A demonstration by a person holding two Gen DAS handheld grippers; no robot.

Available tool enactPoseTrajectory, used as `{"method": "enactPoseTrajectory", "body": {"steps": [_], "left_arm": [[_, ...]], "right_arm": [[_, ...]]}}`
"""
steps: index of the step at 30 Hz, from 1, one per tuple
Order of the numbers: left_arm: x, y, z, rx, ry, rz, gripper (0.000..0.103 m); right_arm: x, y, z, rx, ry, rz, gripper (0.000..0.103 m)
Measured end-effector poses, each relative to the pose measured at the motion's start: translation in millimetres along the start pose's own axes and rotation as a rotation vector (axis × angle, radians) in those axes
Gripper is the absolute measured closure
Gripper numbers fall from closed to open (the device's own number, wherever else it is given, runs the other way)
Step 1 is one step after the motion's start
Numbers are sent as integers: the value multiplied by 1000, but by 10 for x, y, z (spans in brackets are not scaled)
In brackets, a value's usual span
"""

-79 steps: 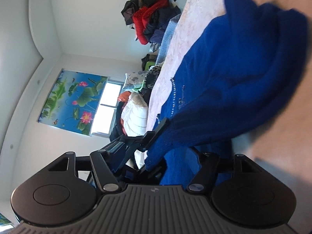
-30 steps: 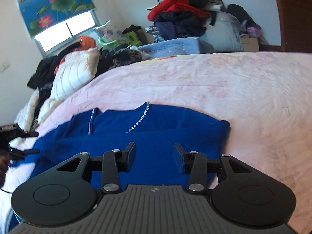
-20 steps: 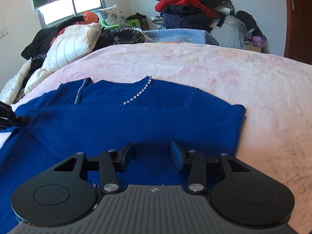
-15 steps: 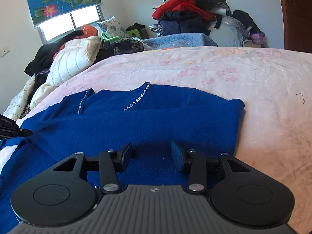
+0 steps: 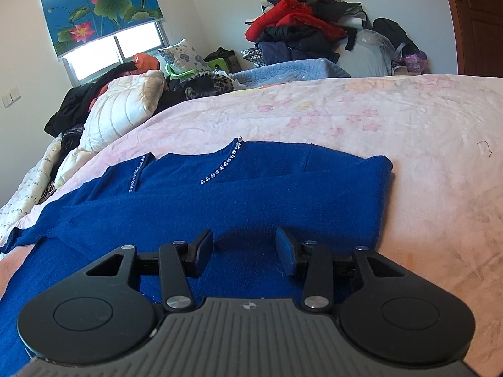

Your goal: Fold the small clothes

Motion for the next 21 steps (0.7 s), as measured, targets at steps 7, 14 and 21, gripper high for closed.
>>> {"method": "enactPoseTrajectory", "body": {"steps": [7, 14, 21], "left_arm": [[298, -180, -258, -17, 90, -93, 33], [219, -415, -451, 14, 173, -164, 67], [288, -370, -555, 26, 173, -171, 65]], "right_arm": [[2, 15, 33, 22, -37, 5, 55], [1, 11, 25, 16, -34, 5, 55], [3, 11, 23, 18, -38, 6, 55]]}}
Point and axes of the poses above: each gripper's, at about its wrist camera, not at the fingertips, and y roughly against the way its jaws point, z to its right, x to its top, the point moved 6 cm from there along -y, roughly the way its jaws point, and after that the axes turned 2 degrees about -x, right-handed, at the moved point
